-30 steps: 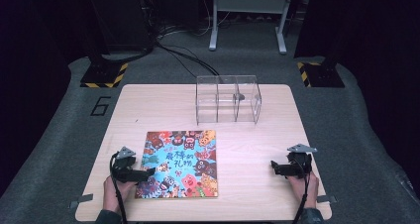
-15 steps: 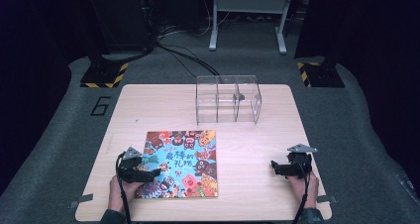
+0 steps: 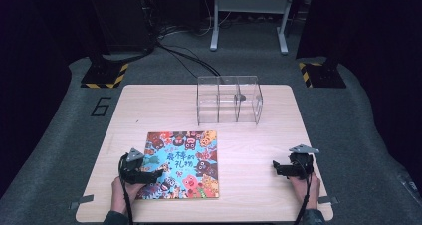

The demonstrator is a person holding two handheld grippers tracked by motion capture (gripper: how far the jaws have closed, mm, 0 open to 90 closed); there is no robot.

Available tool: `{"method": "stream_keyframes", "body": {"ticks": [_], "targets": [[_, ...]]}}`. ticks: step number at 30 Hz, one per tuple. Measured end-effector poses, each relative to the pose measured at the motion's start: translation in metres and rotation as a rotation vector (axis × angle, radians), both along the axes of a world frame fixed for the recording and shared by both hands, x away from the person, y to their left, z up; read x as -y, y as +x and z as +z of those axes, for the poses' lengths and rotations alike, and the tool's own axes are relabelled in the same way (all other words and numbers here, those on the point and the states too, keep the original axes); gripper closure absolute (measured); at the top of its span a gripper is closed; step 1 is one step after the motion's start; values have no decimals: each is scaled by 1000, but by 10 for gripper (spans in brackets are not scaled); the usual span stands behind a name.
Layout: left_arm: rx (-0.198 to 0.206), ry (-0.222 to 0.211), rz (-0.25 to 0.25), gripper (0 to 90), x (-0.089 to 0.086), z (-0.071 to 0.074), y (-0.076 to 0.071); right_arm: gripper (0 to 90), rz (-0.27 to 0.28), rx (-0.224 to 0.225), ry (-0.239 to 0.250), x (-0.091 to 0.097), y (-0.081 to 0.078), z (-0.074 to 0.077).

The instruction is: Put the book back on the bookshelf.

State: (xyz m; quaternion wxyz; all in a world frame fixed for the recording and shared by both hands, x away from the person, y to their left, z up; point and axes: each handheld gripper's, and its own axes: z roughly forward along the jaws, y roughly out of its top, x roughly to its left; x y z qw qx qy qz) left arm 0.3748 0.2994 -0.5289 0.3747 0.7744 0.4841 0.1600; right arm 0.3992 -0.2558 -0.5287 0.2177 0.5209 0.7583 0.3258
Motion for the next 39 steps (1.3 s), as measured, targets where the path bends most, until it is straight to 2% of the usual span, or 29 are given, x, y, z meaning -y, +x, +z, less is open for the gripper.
{"method": "stream_keyframes", "body": {"ticks": [6,17,20,24,27,30,31,34,35,39], "targets": [[10,-7,-21,2,9,-1,-3,45,0,0,1,0,0,0],[-7,4,-50,0,19,1,-1,50,-2,5,4,0,0,0],[6,-1,-50,0,23,0,0,51,-2,2,3,0,0,0],[-6,0,-72,1,27,0,1,52,-5,12,6,0,0,0],[-3,-5,-69,1,30,0,1,53,-5,12,6,0,0,0],[-9,0,-92,1,33,1,1,54,-5,12,6,0,0,0],[-2,-11,-84,1,35,0,1,54,-6,13,7,0,0,0],[2,-5,-95,0,40,0,2,55,-6,14,7,0,0,0],[-12,-7,-103,0,41,1,2,56,-7,14,7,0,0,0],[-16,-14,-115,0,44,1,3,56,-6,13,7,0,0,0]]}}
